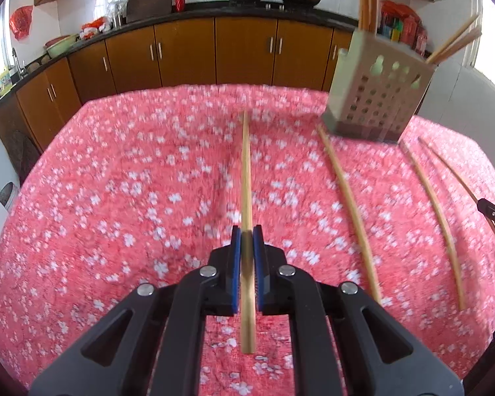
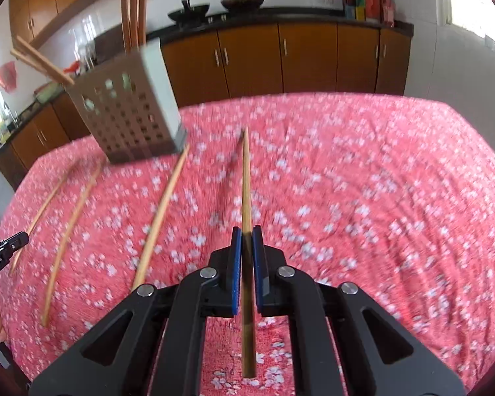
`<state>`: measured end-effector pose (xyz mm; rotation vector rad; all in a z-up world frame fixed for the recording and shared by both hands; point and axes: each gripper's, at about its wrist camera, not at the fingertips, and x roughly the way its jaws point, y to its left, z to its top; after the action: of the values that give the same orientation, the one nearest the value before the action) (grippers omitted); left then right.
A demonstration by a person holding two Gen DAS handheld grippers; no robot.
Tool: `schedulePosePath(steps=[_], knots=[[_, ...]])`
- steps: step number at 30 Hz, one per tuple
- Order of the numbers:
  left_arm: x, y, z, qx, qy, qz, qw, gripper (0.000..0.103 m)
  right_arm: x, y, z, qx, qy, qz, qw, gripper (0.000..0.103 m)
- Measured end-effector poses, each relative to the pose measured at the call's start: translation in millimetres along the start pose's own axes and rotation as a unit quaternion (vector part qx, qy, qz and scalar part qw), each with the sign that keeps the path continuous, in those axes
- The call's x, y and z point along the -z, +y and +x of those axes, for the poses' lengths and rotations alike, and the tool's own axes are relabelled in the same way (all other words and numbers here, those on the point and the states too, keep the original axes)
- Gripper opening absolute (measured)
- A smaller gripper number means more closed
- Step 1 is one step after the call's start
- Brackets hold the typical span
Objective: Organize utensils
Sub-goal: 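Raise both held chopsticks upright and move them over the metal holder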
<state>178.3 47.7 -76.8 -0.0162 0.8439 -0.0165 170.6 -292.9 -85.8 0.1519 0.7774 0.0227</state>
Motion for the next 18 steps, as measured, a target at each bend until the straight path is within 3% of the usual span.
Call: schedulePosePath(steps=[11,18], knots=[[-39,6,-68,0.026,-0.108,-0.037,0.9931,0.008,-35,-3,-54,-0.01,-0.097,0.013,0.995,0.008],[-59,6,-93,0.029,-0.153,-0.041,0.9869,0.008,-47,1,-58,-0.012,-0.117,0.01,0.993,0.008]])
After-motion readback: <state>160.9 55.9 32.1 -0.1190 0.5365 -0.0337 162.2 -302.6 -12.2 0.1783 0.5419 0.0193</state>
